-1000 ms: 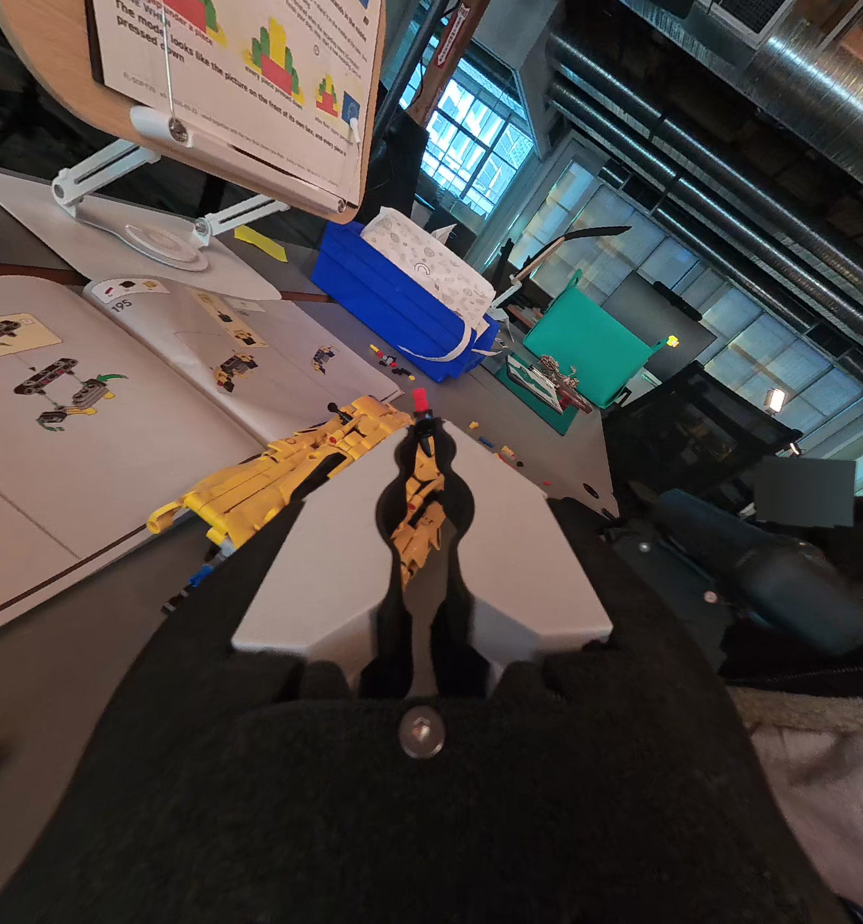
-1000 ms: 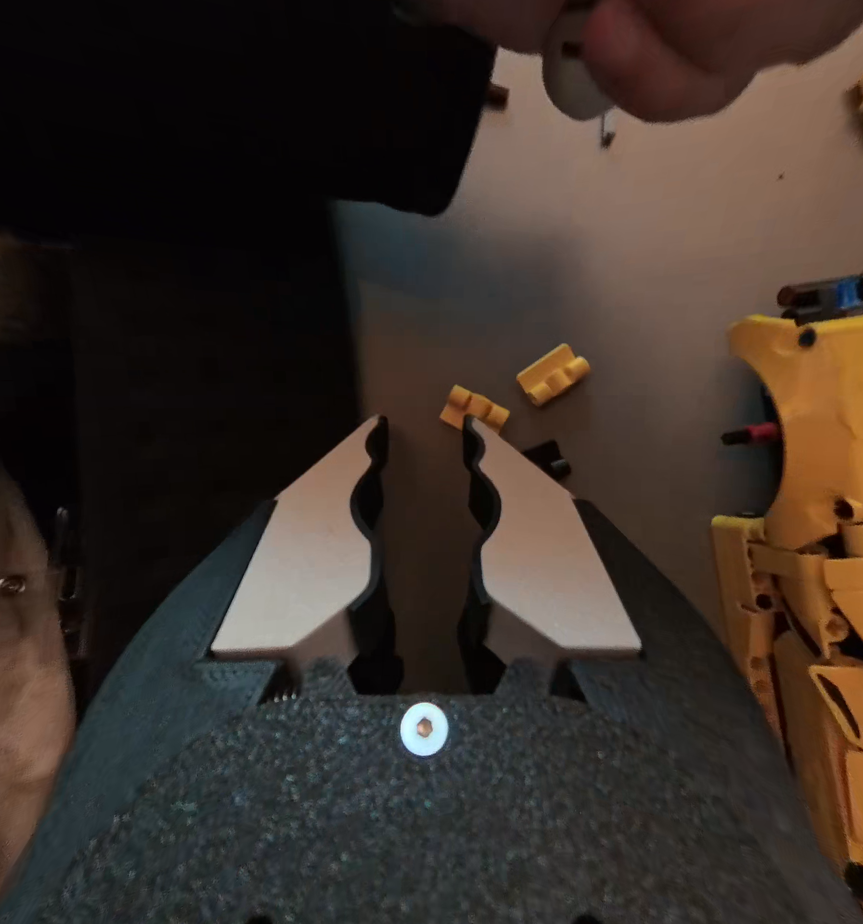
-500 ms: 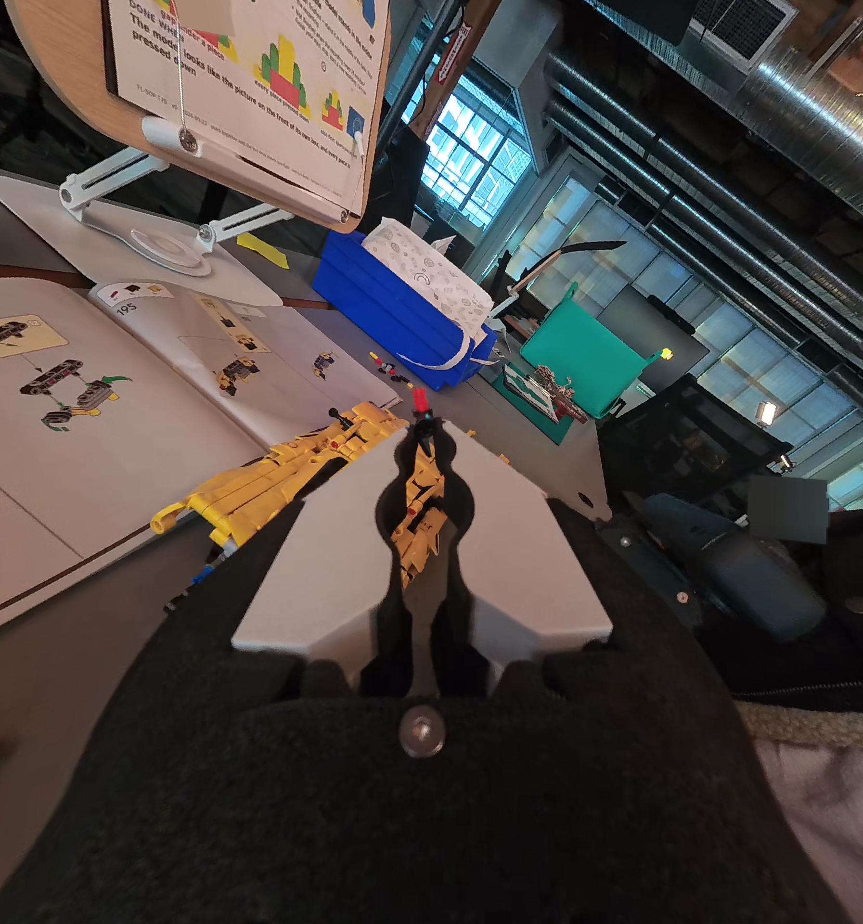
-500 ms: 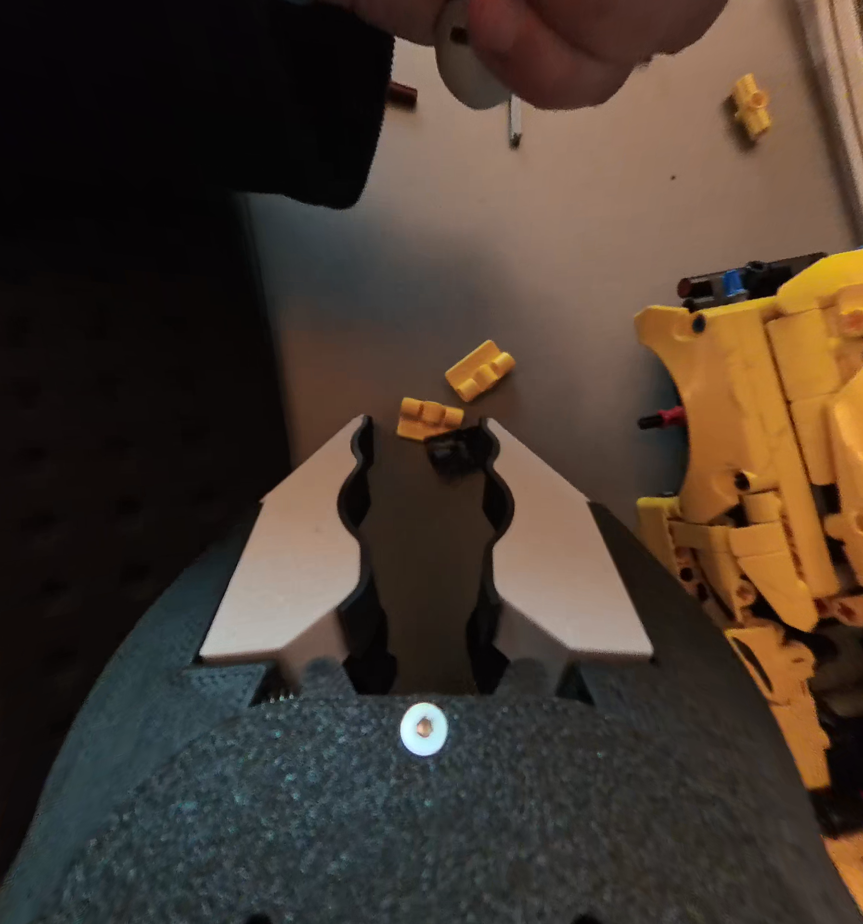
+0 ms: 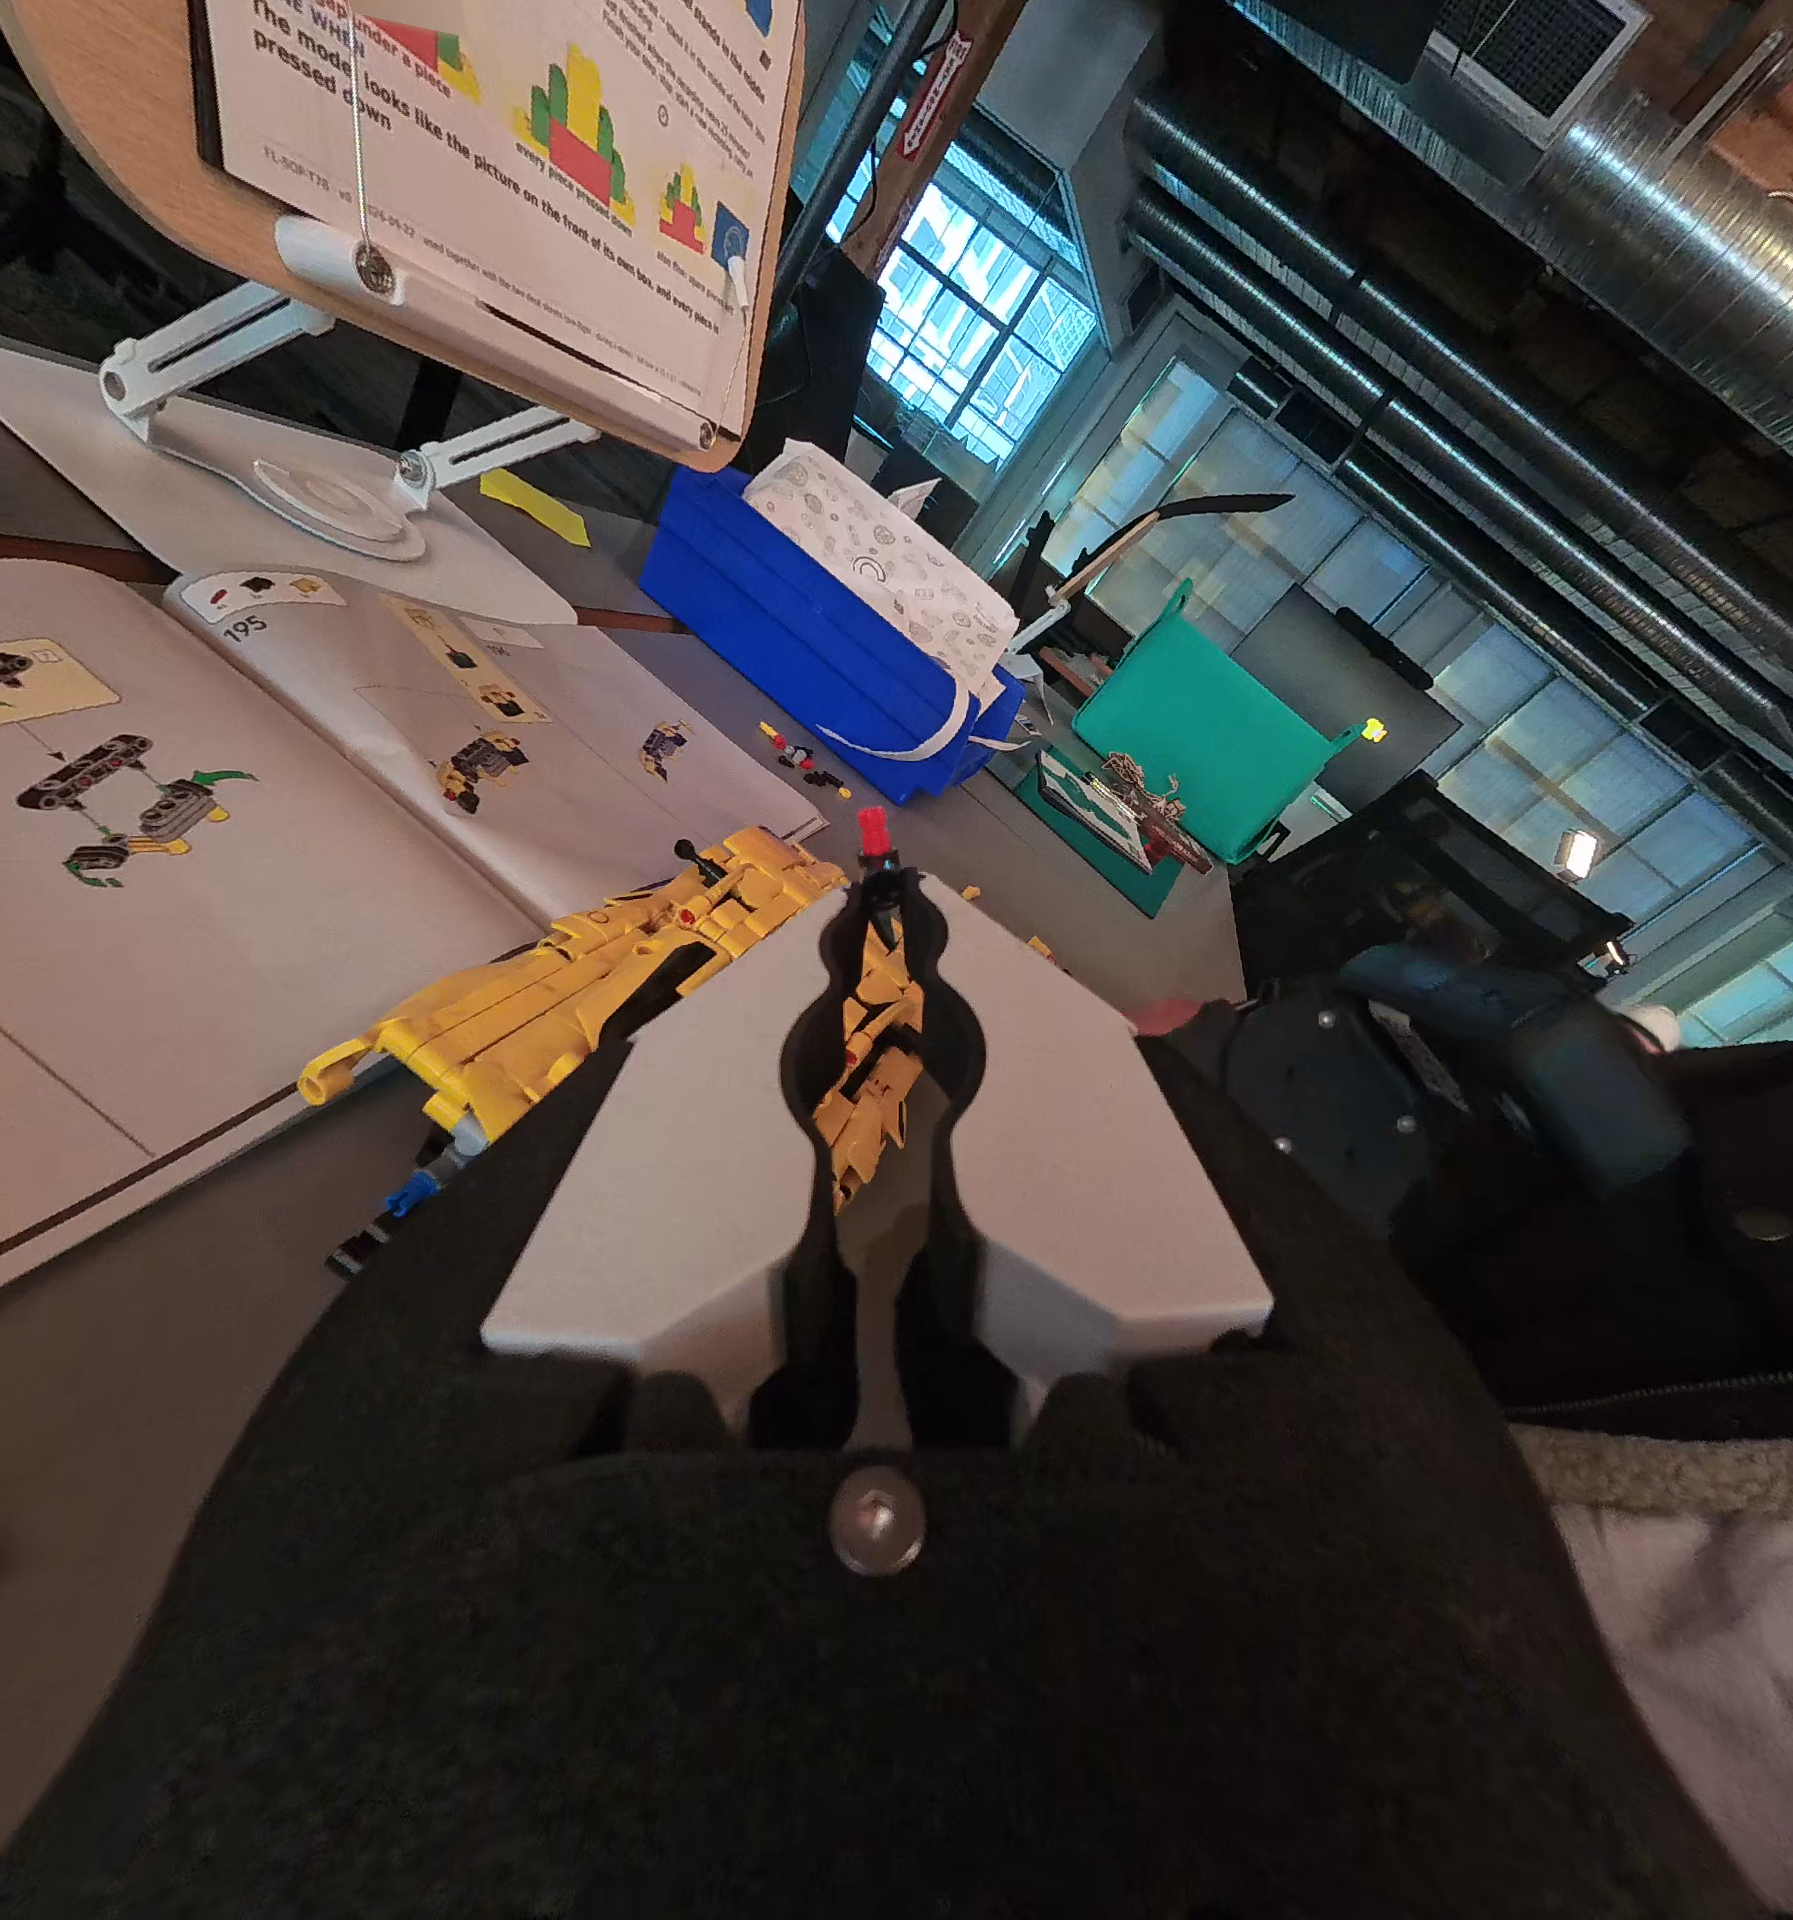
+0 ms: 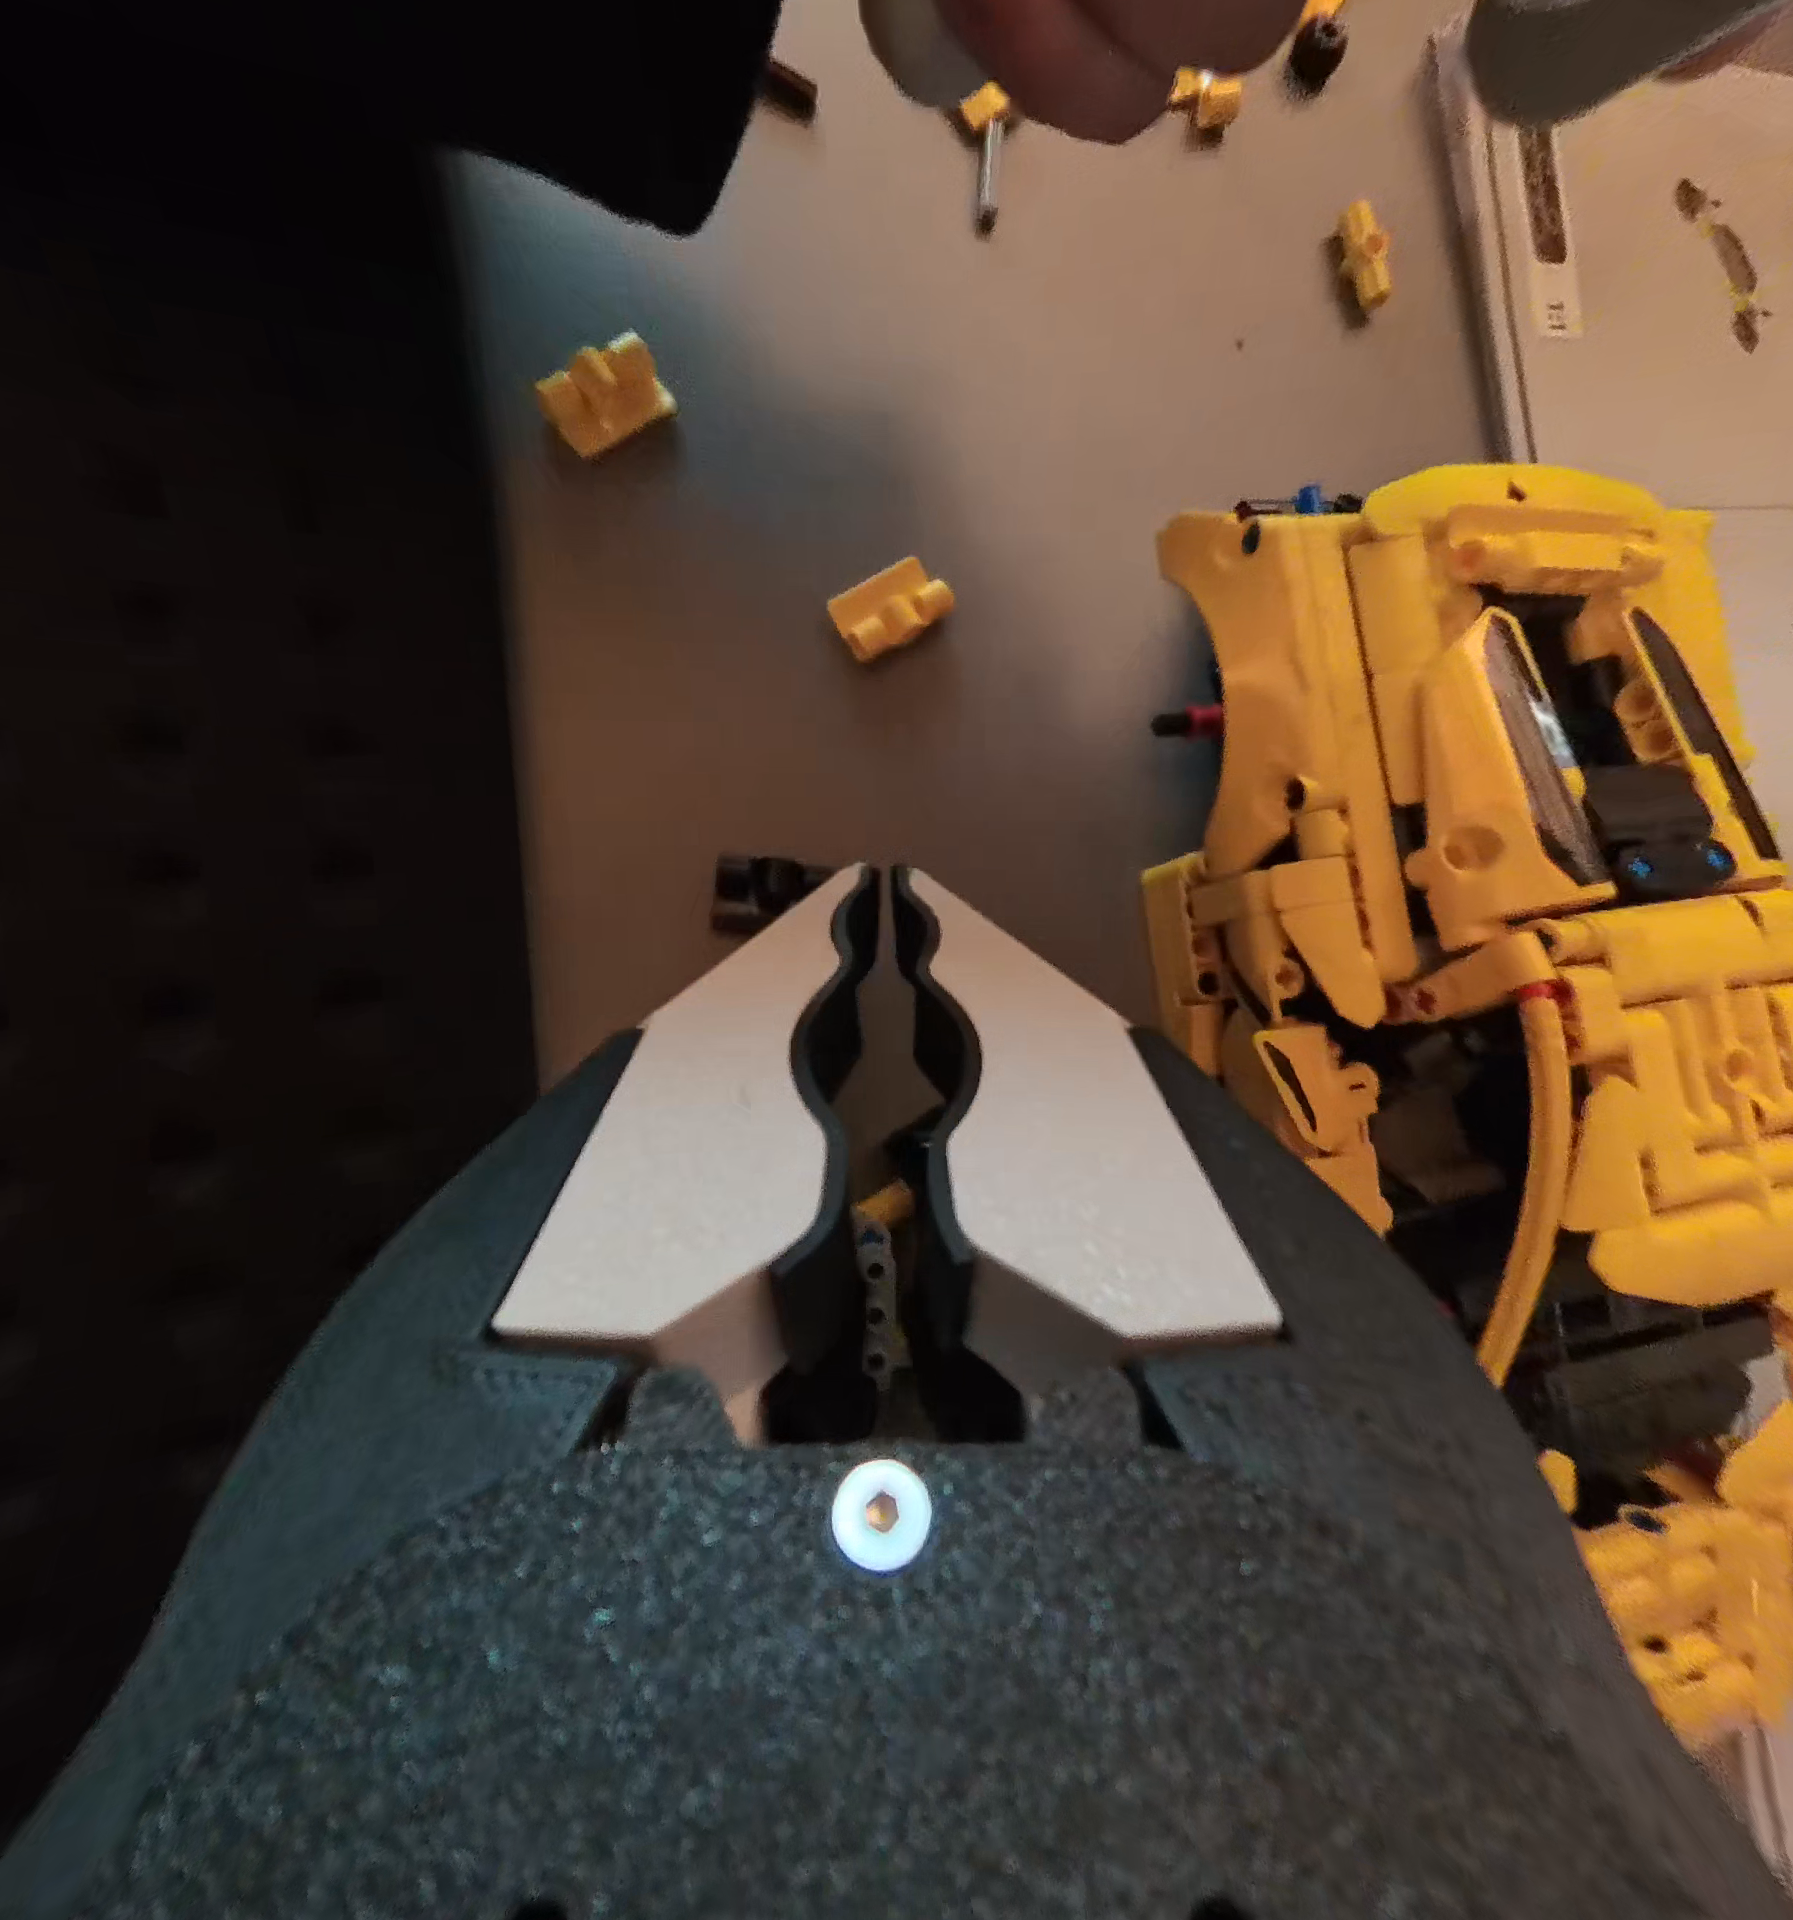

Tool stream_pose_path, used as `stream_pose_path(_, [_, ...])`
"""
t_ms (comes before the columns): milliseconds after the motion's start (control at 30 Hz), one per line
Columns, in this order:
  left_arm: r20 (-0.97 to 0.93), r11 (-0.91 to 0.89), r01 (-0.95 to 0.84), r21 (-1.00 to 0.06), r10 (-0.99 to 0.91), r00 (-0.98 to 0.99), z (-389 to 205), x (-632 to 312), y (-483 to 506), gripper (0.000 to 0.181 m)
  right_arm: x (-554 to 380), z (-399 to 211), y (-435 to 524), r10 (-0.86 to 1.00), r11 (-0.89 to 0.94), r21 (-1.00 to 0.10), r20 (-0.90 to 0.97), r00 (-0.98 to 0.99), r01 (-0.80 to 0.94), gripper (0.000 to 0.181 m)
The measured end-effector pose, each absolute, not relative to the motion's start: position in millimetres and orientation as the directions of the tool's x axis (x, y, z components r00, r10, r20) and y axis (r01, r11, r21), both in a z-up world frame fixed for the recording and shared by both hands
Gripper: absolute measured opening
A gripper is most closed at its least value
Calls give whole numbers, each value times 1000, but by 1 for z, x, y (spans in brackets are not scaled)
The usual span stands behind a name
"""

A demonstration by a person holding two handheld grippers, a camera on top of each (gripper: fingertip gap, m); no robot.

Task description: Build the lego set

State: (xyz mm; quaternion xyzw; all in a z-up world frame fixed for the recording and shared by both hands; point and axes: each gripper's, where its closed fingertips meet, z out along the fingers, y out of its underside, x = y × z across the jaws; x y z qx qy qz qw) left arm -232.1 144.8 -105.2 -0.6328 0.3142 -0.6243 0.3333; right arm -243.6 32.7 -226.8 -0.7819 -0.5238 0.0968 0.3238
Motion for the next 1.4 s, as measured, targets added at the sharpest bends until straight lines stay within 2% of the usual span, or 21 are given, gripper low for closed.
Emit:
stream_pose_path(133, [584,-584,15,-812,-811,31,-107,-232,146,6,-268,-220,41,859,-285,-688,126,497,667,21])
stream_pose_path(267, [582,-582,16,-813,-812,39,-108,-233,146,6,-289,-236,54,844,-352,-676,69,532,647,32])
stream_pose_path(400, [580,-580,16,-814,-813,45,-108,-234,148,6,-292,-241,53,859,-328,-637,106,501,697,22])
stream_pose_path(467, [573,-577,-19,-817,-814,88,-115,-236,150,6,-290,-236,52,847,-324,-624,144,512,711,22])
stream_pose_path(567, [521,-559,-206,-803,-827,213,-147,-251,149,6,-302,-227,42,847,-352,-660,76,526,663,18])
stream_pose_path(633, [454,-513,-296,-806,-856,248,-160,-267,142,6,-311,-229,38,852,-390,-661,5,524,641,28])
stream_pose_path(700, [430,-495,-282,-822,-864,263,-162,-278,142,6,-312,-234,44,842,-402,-650,14,539,645,27])
stream_pose_path(800, [474,-520,-186,-834,-847,241,-153,-281,147,6,-300,-246,50,828,-430,-568,61,557,702,26])
stream_pose_path(933, [446,-484,-123,-867,-861,245,-144,-281,153,6,-276,-242,57,814,-432,-538,112,570,724,27])
stream_pose_path(1000, [442,-480,-101,-871,-858,261,-142,-282,157,6,-291,-235,48,843,-425,-592,16,538,685,27])
stream_pose_path(1100, [482,-513,-74,-855,-841,246,-141,-282,159,6,-336,-225,18,924,-352,-670,-136,358,653,27])
stream_pose_path(1267, [527,-542,-25,-840,-824,207,-136,-286,159,6,-354,-227,19,988,-77,-663,51,148,744,30])
stream_pose_path(1400, [584,-587,27,-810,-800,139,-127,-290,158,6,-357,-236,25,996,43,-614,83,10,788,31])
